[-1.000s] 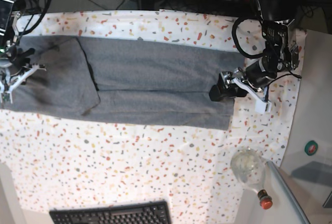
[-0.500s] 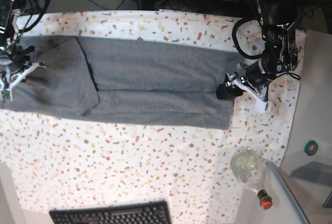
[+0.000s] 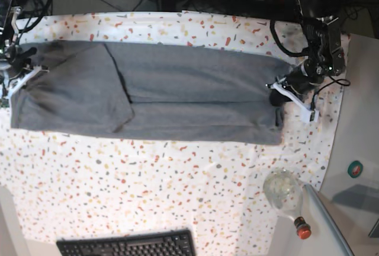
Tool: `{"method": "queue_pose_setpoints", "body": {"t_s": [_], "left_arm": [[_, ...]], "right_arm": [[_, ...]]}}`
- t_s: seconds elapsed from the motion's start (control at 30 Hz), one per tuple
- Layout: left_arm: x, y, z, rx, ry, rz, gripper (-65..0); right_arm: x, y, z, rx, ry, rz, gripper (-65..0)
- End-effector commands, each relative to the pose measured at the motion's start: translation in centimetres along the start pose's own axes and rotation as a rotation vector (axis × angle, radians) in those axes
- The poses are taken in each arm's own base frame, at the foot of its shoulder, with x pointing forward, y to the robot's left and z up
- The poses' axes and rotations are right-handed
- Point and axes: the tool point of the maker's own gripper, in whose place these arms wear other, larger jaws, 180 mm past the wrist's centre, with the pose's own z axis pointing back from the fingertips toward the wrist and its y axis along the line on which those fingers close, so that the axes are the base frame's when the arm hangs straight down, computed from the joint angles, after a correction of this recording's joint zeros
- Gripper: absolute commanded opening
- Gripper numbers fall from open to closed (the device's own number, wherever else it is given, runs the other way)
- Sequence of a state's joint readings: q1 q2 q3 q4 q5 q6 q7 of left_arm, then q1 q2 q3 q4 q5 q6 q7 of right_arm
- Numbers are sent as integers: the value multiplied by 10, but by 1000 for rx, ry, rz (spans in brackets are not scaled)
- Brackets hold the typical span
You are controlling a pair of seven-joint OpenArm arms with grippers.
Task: Layout the t-shirt on the table in an organized manner, then fold the t-shirt properly
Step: 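Grasp the strip end with the left gripper, then fold the strip end with the left gripper toward the right gripper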
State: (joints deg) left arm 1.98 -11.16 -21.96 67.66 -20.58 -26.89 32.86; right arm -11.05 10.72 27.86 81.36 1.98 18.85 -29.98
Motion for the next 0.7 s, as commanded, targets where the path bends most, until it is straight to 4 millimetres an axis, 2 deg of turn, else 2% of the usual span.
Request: {"method": "queue_pose_setpoints", "body": {"t_s": [0.0, 0.13, 0.2, 0.3, 0.4, 0.67], "left_arm": [[32, -4, 9, 5, -86, -56, -650], [54, -43, 30, 18, -149, -231, -650], [56, -71, 30, -6, -157, -305, -650], [41, -117, 23, -67, -125, -419, -650], [21, -160, 15, -155, -93, -453, -650], [-14, -223, -2, -243, -33, -433, -650]], "right_arm": [[19, -10, 3, -21, -56, 7, -650], [20, -10, 4, -21, -57, 8, -650], [22, -10, 3, -21, -62, 7, -650], [23, -10, 3, -21, -63, 6, -650], [25, -16, 4, -32, -65, 17, -650], [25, -22, 5, -41, -63, 26, -650]]}}
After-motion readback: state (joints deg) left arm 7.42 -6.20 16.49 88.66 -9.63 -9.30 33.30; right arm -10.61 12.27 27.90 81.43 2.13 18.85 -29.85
